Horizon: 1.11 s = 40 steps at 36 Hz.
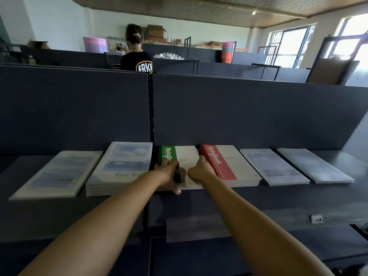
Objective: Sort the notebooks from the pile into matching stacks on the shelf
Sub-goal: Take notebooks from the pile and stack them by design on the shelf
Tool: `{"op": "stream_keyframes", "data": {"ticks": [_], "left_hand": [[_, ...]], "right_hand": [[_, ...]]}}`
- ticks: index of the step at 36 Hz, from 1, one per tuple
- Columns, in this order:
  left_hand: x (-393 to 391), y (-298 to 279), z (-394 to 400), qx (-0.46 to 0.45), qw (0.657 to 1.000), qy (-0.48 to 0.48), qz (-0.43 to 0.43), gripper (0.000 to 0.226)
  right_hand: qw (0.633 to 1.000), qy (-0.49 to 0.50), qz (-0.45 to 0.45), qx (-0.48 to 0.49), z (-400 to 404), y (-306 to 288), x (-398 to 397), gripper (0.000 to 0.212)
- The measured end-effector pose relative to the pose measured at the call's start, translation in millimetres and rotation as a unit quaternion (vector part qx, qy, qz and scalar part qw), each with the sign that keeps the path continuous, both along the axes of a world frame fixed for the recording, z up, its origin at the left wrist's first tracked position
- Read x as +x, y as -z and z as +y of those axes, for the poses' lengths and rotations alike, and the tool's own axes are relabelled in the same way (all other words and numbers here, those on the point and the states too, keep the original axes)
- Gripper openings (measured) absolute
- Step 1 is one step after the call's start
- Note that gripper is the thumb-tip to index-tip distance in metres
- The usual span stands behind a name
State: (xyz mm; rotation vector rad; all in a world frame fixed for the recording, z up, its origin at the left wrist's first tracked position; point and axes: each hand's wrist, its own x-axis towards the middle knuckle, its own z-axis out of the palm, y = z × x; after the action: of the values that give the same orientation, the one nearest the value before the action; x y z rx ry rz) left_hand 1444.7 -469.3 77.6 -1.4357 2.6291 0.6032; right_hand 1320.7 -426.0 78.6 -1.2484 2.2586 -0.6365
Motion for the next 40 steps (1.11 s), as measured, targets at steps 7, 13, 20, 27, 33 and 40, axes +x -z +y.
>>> {"op": "stream_keyframes", "data": {"ticks": [7,13,20,27,33,40], "left_hand": [[5,1,-4,0.0,1.0,0.013,0.004,0.089],[6,0,-8,0.005,1.0,0.015,0.0,0.089],[3,-3,-12,0.005,0.999,0.02,-0.042,0.093],[-1,-5,-9,-0.019,0.998,0.043,-0.049,0.091],[-3,-4,-5,-0.052,0.995,0.021,-0.079,0.087],[-1,7,4,-0.107,0.993,0.007,-0.042,0.075]], "right_hand": [[0.999,0.028,-0.02,-0.018,-5,-2,1,0.063],[0.996,0.051,-0.077,-0.018,-18,-8,-1,0.062],[1.0,-0.004,0.012,0.001,-16,-18,-8,0.042],[0.977,-0.131,0.12,0.12,4,-39,-13,0.065],[0.949,-0.17,0.215,0.156,9,-12,-4,0.1],[0.944,-0.159,0.283,0.054,24,-6,-13,0.064]]}}
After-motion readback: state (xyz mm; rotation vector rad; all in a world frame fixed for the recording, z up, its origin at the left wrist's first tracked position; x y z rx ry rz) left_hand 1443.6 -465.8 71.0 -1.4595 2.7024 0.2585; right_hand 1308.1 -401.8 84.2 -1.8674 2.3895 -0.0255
